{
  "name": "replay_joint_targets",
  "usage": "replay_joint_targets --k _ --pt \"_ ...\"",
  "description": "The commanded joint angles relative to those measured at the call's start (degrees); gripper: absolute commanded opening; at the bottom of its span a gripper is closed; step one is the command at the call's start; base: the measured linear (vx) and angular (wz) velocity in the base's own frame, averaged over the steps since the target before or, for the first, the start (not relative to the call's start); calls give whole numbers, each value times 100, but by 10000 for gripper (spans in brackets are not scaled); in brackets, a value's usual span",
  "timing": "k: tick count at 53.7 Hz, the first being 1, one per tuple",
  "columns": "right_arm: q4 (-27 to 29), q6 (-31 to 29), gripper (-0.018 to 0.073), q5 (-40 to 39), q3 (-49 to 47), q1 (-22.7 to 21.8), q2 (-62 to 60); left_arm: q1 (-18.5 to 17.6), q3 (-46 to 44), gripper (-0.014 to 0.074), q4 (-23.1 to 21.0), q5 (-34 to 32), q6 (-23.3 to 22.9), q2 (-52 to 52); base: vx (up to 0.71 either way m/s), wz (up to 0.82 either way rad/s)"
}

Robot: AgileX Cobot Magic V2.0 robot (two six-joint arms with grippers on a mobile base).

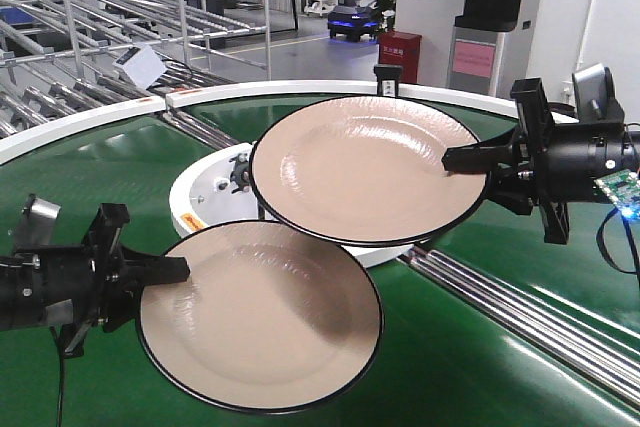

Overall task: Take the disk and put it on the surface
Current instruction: 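Drive the base to the steel counter holding both plates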

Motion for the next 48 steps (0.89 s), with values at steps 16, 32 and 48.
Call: replay_joint_targets --k 16,32,48 --pt "800 -17 -8 -62 -236 -31 -324 -30 -186 -4 -744 272 -107 -277 -23 -9" --pt "800 -17 -8 -62 -236 -31 -324 -30 -186 -4 -744 272 -107 -277 -24 -18" --pt "800 -17 -8 -62 -236 -31 -324 -30 -186 -4 -744 272 -107 -277 -20 -43"
